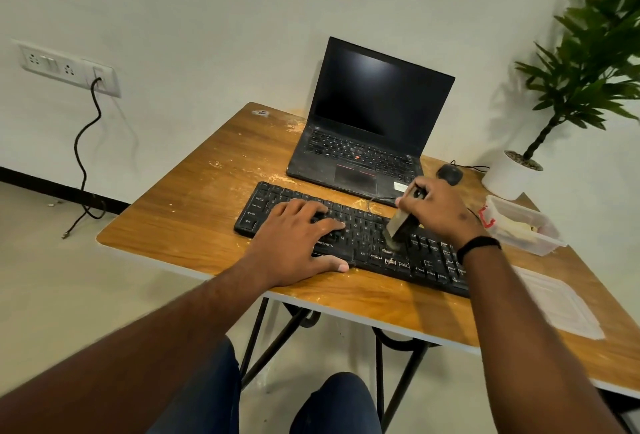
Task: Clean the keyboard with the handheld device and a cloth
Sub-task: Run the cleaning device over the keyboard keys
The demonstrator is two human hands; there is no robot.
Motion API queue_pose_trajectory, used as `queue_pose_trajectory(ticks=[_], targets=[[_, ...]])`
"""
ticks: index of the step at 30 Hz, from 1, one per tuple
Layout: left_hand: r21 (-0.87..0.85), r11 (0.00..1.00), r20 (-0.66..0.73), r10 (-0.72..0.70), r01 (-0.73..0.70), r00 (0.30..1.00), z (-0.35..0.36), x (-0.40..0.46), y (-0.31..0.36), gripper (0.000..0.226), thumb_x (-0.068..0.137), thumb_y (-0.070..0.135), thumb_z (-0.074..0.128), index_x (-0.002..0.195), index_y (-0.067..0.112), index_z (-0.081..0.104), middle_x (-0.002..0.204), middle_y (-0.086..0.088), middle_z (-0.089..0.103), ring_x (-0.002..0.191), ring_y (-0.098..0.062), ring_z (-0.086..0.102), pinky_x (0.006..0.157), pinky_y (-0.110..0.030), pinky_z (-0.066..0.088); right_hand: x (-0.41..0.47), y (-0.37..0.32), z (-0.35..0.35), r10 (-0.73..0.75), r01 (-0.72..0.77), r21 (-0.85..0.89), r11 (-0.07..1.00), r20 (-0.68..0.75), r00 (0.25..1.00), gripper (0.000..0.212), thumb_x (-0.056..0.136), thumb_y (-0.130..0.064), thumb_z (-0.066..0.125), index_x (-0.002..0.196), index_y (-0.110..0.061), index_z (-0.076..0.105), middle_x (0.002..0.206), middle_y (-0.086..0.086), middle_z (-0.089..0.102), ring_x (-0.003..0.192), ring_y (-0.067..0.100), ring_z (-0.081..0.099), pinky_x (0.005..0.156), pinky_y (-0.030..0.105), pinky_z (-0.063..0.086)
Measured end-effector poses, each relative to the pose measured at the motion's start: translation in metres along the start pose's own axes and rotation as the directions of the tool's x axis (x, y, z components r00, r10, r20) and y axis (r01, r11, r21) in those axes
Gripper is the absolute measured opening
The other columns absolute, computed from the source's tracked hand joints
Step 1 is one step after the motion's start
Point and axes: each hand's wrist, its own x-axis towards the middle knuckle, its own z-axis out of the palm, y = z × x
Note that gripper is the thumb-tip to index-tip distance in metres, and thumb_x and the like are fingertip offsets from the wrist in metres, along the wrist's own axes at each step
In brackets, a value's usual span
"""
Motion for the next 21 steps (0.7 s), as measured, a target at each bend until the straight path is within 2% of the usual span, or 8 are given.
queue_pose_trajectory(ticks=[3,7,8,11,15,16,19,21], targets=[[-0.001,1.000,-0.009,0.005,-0.005,1.000,0.001,0.000,0.000,0.084,0.082,0.092,0.029,0.150,0.044,0.039,0.152,0.004,0.038,0.140,-0.019,0.032,0.118,-0.044,0.024,-0.005,-0.001,0.011,-0.027,0.004,-0.147,0.989,-0.155,0.988,0.015,0.095,-0.030,0.058,0.095,-0.016,0.053,0.083,0.002,0.061,0.074,0.018,0.057,0.060,0.030,0.045],[0.006,1.000,-0.011,0.002,-0.002,1.000,0.002,0.000,-0.001,0.085,0.081,0.092,0.029,0.151,0.044,0.038,0.152,0.004,0.038,0.140,-0.020,0.032,0.117,-0.044,0.024,-0.007,-0.006,0.003,-0.061,0.055,0.073,0.996,0.074,0.995,0.014,0.090,-0.024,0.067,0.090,-0.012,0.059,0.084,0.003,0.062,0.075,0.017,0.058,0.062,0.027,0.044],[0.005,1.000,-0.010,0.002,-0.001,1.000,0.002,0.001,-0.001,0.085,0.081,0.092,0.029,0.151,0.044,0.038,0.151,0.004,0.038,0.139,-0.020,0.033,0.117,-0.044,0.025,-0.009,-0.007,0.002,-0.061,0.056,0.089,0.994,0.052,0.997,0.014,0.091,-0.026,0.066,0.091,-0.013,0.060,0.084,0.003,0.062,0.075,0.017,0.059,0.062,0.027,0.045],[0.001,1.000,-0.008,0.001,-0.001,1.000,0.003,0.001,-0.001,0.086,0.081,0.092,0.029,0.151,0.044,0.037,0.151,0.003,0.039,0.139,-0.020,0.033,0.116,-0.045,0.026,-0.017,-0.005,0.011,-0.053,0.032,-0.124,0.992,-0.168,0.984,0.016,0.095,-0.030,0.060,0.095,-0.015,0.056,0.083,0.001,0.060,0.074,0.016,0.056,0.059,0.028,0.045],[0.013,1.000,-0.002,0.001,-0.001,1.000,0.002,0.001,-0.002,0.086,0.081,0.093,0.028,0.152,0.044,0.036,0.152,0.004,0.038,0.140,-0.020,0.032,0.117,-0.045,0.025,-0.018,-0.007,0.008,-0.046,0.046,0.023,0.999,-0.009,0.999,0.013,0.093,-0.023,0.063,0.092,-0.012,0.057,0.086,0.000,0.058,0.077,0.014,0.055,0.059,0.025,0.041],[0.011,1.000,-0.001,0.002,-0.002,1.000,0.002,0.001,-0.002,0.086,0.081,0.093,0.028,0.151,0.044,0.036,0.152,0.004,0.038,0.140,-0.020,0.032,0.117,-0.045,0.025,-0.018,-0.008,0.006,-0.037,0.039,0.051,0.998,-0.025,0.999,0.013,0.093,-0.024,0.063,0.092,-0.012,0.057,0.085,0.000,0.058,0.077,0.014,0.055,0.060,0.026,0.042],[0.011,1.000,-0.001,0.005,-0.005,1.000,0.003,0.001,-0.002,0.085,0.081,0.092,0.027,0.151,0.044,0.037,0.153,0.003,0.038,0.140,-0.020,0.032,0.117,-0.046,0.025,-0.026,-0.007,0.010,-0.006,-0.022,-0.124,0.992,-0.216,0.976,0.014,0.095,-0.031,0.058,0.093,-0.017,0.054,0.079,-0.004,0.058,0.072,0.015,0.055,0.056,0.029,0.042],[0.015,1.000,-0.006,0.008,-0.008,1.000,0.003,0.001,-0.002,0.085,0.081,0.093,0.027,0.150,0.045,0.038,0.152,0.003,0.038,0.139,-0.020,0.032,0.117,-0.045,0.025,-0.031,-0.008,0.014,-0.033,0.008,-0.151,0.988,-0.167,0.985,0.014,0.094,-0.029,0.058,0.093,-0.017,0.053,0.080,-0.003,0.057,0.072,0.016,0.055,0.054,0.027,0.038]])
